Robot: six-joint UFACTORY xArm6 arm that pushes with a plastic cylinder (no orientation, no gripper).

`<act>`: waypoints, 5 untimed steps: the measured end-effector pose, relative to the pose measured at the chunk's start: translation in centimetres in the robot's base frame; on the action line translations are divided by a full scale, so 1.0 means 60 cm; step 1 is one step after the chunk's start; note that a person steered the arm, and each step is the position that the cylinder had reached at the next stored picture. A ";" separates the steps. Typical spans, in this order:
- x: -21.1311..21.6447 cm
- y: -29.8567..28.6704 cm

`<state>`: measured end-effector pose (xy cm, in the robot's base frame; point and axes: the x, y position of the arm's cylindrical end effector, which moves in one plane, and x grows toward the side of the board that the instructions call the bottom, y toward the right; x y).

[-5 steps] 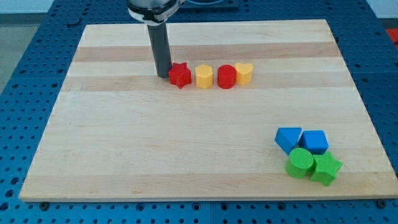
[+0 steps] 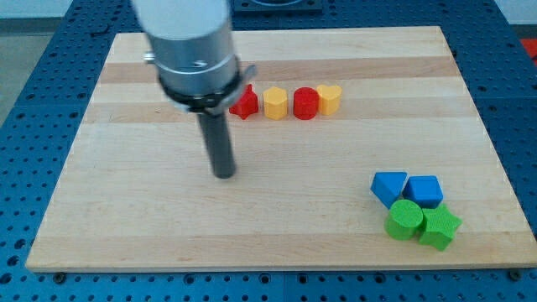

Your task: Point at the red star

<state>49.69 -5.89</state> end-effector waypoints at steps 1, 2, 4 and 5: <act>-0.001 0.049; -0.001 0.070; -0.001 0.039; -0.034 -0.046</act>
<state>47.65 -8.68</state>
